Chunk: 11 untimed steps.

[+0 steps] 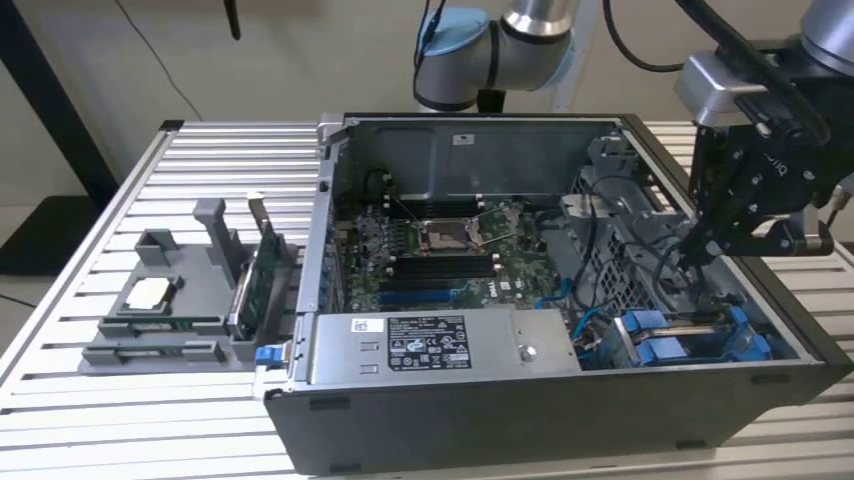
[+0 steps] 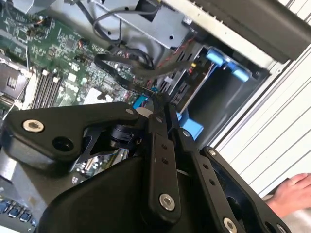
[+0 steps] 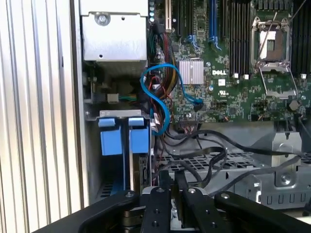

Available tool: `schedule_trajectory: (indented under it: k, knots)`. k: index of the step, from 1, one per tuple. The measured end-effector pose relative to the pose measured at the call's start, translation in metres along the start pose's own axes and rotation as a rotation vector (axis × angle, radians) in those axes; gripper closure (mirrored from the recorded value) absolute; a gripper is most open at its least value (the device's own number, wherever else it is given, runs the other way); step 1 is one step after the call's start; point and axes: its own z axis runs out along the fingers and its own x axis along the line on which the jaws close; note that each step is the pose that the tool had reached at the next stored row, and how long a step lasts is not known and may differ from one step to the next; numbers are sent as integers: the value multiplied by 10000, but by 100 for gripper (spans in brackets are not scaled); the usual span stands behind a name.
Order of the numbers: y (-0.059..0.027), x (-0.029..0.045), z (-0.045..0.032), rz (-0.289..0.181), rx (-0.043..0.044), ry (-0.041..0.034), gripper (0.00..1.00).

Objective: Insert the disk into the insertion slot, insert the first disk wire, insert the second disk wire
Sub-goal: 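Insert the second disk wire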

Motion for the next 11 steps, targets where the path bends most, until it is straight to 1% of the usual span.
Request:
schedule_trajectory:
  k: [3, 4, 8, 11]
  knots:
    - [72, 5, 0, -74, -7, -1, 84]
    - [77, 6, 2, -97, -12, 11, 84]
    - [82, 16, 6, -164, -73, 104, 84]
    - [81, 43, 11, -184, -101, 148, 84]
